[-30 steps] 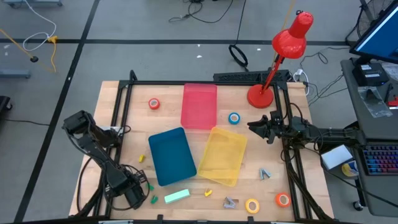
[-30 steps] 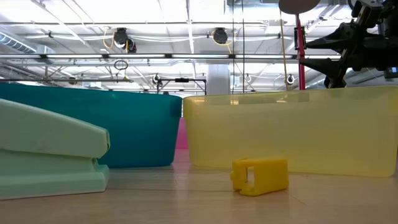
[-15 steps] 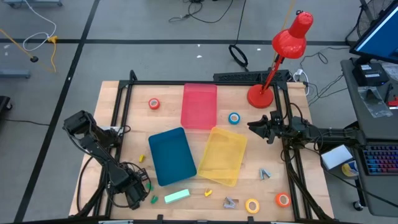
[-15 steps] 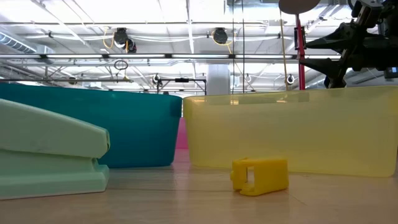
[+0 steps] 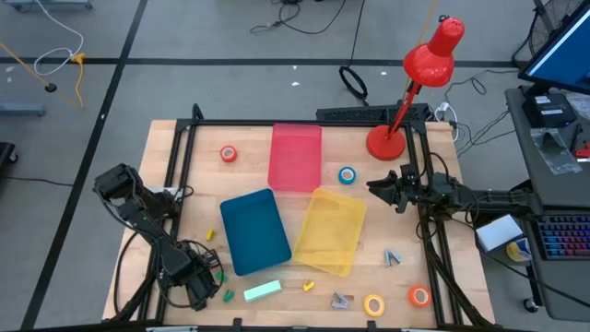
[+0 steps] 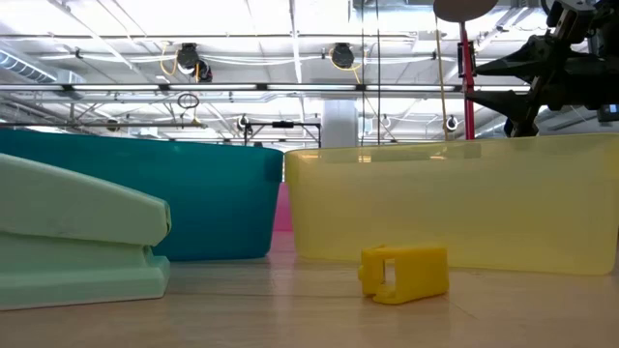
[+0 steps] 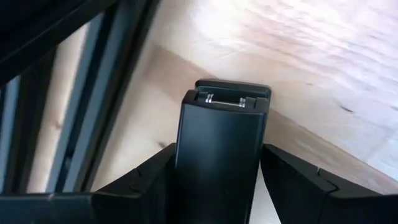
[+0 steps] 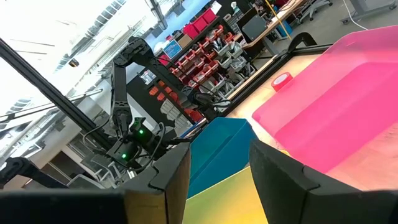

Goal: Pick and place Stapler, Stapler remover, tape
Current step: Put the big black stapler into the red bin

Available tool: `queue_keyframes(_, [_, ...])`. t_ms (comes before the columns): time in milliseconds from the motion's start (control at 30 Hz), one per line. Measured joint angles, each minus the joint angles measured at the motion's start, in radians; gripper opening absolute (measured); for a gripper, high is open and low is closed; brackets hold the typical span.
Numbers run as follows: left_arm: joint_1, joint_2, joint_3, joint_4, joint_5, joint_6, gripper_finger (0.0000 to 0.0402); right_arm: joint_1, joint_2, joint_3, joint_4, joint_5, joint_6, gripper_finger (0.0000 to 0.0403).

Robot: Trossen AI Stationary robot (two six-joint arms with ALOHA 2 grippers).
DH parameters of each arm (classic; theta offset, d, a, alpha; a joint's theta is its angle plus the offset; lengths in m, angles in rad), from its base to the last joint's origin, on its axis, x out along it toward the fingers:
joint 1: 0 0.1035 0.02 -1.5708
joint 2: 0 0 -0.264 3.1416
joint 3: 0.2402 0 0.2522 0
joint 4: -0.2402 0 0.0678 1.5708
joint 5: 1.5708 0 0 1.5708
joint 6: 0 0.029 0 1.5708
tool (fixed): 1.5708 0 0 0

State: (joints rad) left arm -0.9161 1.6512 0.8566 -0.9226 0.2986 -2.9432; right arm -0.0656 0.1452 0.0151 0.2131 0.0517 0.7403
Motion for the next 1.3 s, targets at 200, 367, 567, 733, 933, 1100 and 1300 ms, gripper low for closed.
queue_keyframes(200, [-0.003, -0.001, 0.001, 0.005, -0.104, 0.093, 0.0225, 0.0, 0.0, 0.0, 0.0, 0.0, 0.0, 0.0157])
queue_keyframes(367, [-0.002, -0.001, 0.0, 0.001, -0.123, 0.133, 0.0225, 0.0, 0.0, 0.0, 0.0, 0.0, 0.0, 0.0157])
queue_keyframes(567, [-0.002, -0.001, 0.0, -0.002, -0.138, 0.145, 0.0225, 0.0, 0.0, 0.0, 0.0, 0.0, 0.0, 0.0157])
queue_keyframes(733, [-0.002, -0.001, -0.001, -0.005, -0.197, 0.181, 0.0225, 0.0, 0.0, 0.0, 0.0, 0.0, 0.0, 0.0157])
queue_keyframes(933, [-0.001, 0.001, -0.002, -0.007, -0.222, 0.194, 0.0216, 0.0, 0.0, 0.0, 0.0, 0.0, 0.0, 0.0157])
queue_keyframes(1100, [0.0, 0.001, -0.001, -0.002, -0.223, 0.197, 0.0164, 0.0, 0.0, 0.0, 0.0, 0.0, 0.0, 0.0157])
queue_keyframes(1300, [0.0, 0.001, 0.0, -0.003, -0.203, 0.2, 0.016, 0.0, 0.0, 0.0, 0.0, 0.0, 0.0, 0.0157])
